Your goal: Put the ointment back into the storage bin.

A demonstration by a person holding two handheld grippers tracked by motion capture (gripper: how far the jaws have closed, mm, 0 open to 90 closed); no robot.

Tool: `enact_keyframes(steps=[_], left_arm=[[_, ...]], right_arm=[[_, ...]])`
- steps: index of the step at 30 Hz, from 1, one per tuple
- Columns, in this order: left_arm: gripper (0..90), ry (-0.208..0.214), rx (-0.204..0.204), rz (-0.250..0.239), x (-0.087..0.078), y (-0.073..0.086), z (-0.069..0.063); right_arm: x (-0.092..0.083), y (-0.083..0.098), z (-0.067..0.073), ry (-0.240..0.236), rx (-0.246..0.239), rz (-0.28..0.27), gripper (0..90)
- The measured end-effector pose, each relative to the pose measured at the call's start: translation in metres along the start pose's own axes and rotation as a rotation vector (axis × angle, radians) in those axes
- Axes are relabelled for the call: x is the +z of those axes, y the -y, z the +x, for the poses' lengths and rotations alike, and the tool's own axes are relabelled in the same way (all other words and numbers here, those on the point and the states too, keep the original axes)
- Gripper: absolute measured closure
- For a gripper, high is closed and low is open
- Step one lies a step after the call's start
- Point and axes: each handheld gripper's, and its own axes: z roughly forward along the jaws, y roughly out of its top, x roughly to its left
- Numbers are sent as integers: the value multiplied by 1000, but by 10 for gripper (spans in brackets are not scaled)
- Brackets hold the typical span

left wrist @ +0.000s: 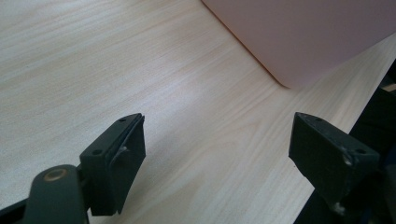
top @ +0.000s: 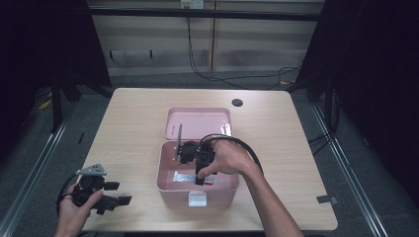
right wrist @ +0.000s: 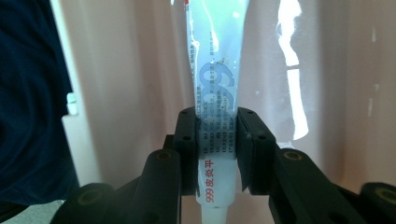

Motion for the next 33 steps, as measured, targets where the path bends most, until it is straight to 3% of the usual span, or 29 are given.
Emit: enact_keyframes(steps=[26, 33], left_arm=[[185, 1, 4, 8, 0, 0, 0], [185, 1, 4, 7, 0, 0, 0]], right_arm=[[36, -2, -10, -75, -10, 17, 714], [42, -4, -13, -74, -14, 18, 714]])
